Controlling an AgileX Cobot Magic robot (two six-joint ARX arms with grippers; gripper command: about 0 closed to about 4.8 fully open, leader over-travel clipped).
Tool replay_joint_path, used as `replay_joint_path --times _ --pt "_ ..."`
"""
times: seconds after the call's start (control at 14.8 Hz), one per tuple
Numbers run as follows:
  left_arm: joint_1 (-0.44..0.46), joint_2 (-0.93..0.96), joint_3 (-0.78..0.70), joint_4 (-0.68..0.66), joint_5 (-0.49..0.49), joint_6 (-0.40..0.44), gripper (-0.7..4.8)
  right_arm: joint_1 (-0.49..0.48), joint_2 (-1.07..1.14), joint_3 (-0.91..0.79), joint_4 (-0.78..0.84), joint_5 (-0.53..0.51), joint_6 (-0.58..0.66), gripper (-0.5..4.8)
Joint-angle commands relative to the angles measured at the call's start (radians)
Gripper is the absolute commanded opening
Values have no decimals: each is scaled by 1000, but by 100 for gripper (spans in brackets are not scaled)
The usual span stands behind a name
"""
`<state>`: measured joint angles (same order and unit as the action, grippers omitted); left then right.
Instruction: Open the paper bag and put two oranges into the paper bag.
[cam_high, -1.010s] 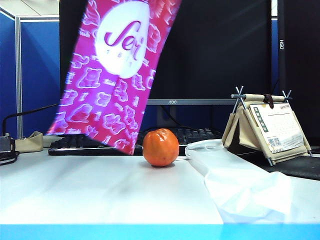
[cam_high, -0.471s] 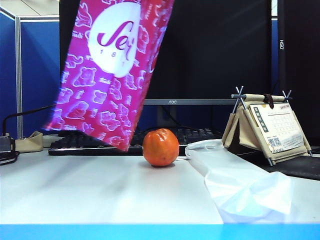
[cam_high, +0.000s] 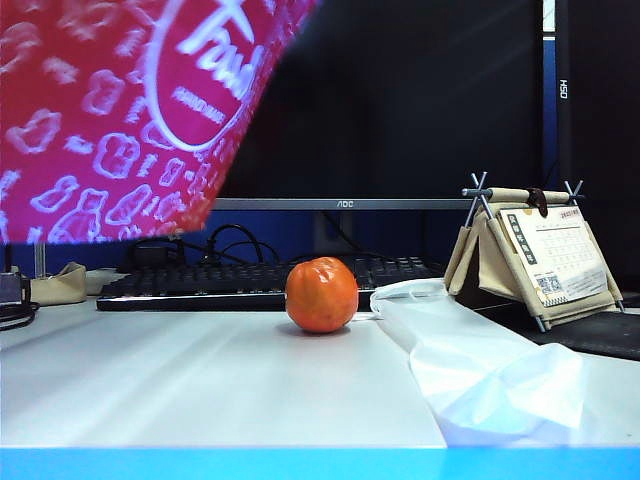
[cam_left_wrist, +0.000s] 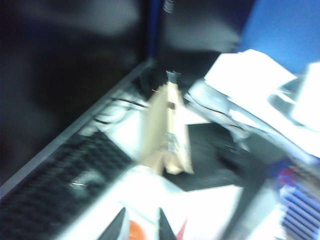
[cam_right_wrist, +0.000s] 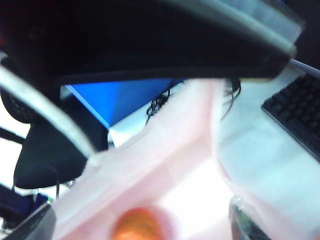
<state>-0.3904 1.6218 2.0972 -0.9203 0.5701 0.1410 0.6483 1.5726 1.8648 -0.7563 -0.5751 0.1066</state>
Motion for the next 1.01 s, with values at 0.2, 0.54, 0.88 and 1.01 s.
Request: replay_joint_path --times 0.2,0.54,0.88,1.01 --pt "26 -5 4 47 -76 -4 16 -43 -112 9 155 84 14 439" --pt "53 -5 2 61 -59 -44 -5 -191 -229 9 54 87 18 428" --pt "53 -5 2 -56 -140 3 -5 -248 -228 -31 -289 114 -147 430" --pt "53 -5 2 -105 -141 23 -5 -246 -212 -145 -259 106 -180 431"
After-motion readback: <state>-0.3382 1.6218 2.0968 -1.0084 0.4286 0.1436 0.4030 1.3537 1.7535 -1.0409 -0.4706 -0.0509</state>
